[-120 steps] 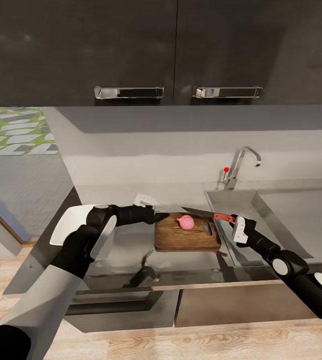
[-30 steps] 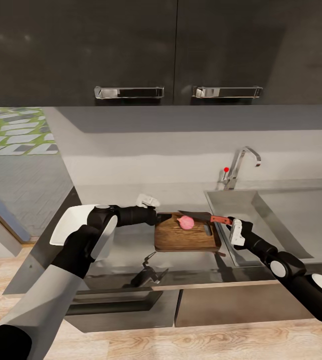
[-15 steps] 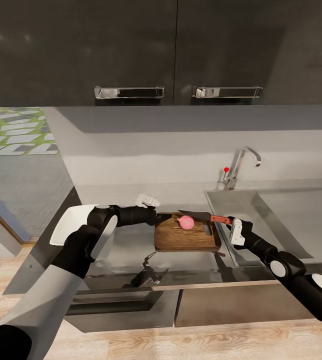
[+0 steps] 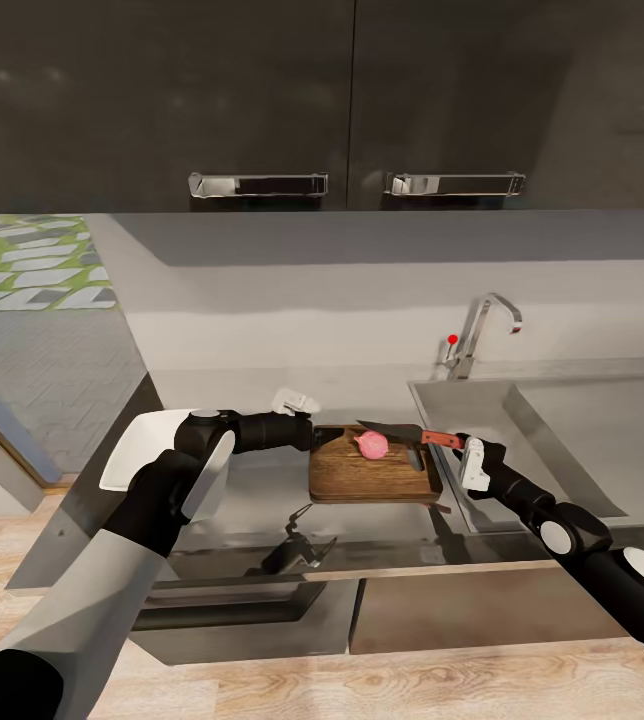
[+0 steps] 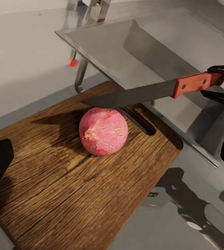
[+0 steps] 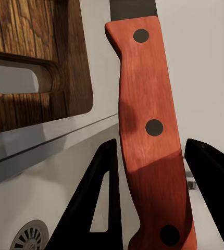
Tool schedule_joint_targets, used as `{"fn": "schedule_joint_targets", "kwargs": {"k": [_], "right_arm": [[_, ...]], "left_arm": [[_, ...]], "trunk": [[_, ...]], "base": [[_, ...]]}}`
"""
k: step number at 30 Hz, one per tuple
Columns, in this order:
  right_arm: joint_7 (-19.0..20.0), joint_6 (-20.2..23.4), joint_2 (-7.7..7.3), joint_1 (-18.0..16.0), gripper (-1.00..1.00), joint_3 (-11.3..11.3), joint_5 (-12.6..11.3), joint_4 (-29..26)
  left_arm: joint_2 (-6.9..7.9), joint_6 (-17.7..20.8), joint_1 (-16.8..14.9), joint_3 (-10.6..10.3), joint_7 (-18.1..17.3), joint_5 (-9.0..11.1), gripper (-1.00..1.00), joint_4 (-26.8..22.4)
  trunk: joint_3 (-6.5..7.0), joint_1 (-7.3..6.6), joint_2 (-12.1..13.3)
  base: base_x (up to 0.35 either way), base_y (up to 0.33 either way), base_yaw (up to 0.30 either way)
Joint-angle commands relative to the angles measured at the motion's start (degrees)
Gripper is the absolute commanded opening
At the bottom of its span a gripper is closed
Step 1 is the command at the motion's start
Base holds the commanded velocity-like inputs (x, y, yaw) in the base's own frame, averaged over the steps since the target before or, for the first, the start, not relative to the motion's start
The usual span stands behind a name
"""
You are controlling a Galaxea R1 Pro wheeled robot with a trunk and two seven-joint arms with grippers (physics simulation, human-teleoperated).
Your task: In the kitchen, take the Vidalia onion out of the sink, dice it on the chopping board with the paring knife, put the diced onion into the bowl on the countertop, then place both the paring knife and the chopping board into the sink.
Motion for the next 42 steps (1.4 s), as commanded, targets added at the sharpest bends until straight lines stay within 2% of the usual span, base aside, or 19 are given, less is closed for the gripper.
{"fn": "schedule_joint_targets", "kwargs": {"k": [1, 15, 21, 22, 33, 36, 38, 40, 42], "right_arm": [[0.12, -0.09, -0.04, -0.06, -1.00, 0.04, 0.46, -0.04], [0.06, -0.12, -0.04, -0.06, -1.00, 0.27, 1.09, 0.01], [0.04, -0.16, -0.04, -0.06, -1.00, 0.47, 3.83, 0.04], [0.12, -0.17, -0.04, -0.06, -1.00, 0.57, 5.45, 0.14], [0.09, -0.08, -0.04, -0.06, -1.00, -0.11, 4.97, -0.03], [0.11, -0.28, -0.04, -0.06, -1.00, -0.97, 4.86, -0.04], [0.11, -0.40, -0.04, -0.06, -1.00, -2.18, 4.83, -0.04], [0.12, -0.48, -0.04, -0.06, -1.00, -4.35, 4.52, -0.04], [0.12, -0.51, 0.00, -0.06, -1.00, -5.53, 3.24, -0.04]], "left_arm": [[0.02, 0.38, -0.06, -0.03, 0.04, 0.29, 1.00, -0.03], [0.02, 0.39, -0.09, -0.03, 0.04, 0.29, 1.00, -0.03], [0.02, 0.38, -0.09, -0.03, 0.04, 0.29, 1.00, -0.03], [0.02, 0.38, -0.07, -0.03, 0.04, 0.29, 1.00, -0.03], [0.02, 0.38, -0.09, -0.03, 0.04, 0.29, 1.00, -0.03], [0.02, 0.38, -0.09, -0.03, 0.04, 0.29, 1.00, -0.02], [0.02, 0.38, -0.09, -0.03, 0.04, 0.29, 1.00, 0.02], [0.02, 0.38, -0.07, -0.03, 0.04, 0.29, 1.00, 0.00], [0.02, 0.38, -0.08, -0.03, 0.04, 0.29, 1.00, 0.03]], "trunk": [[-0.12, 0.03, -0.12], [-0.12, 0.03, -0.12], [-0.12, 0.03, -0.12], [-0.12, 0.03, -0.12], [-0.12, 0.03, -0.12], [-0.12, 0.03, -0.12], [-0.12, 0.03, -0.12], [-0.12, 0.03, -0.12], [-0.12, 0.03, -0.12]], "base": [[0.000, 0.000, 0.000], [0.000, 0.000, 0.000], [0.000, 0.000, 0.000], [0.000, 0.000, 0.000], [0.000, 0.000, 0.000], [0.000, 0.000, 0.000], [0.000, 0.000, 0.000], [0.000, 0.000, 0.000], [0.000, 0.000, 0.000]]}}
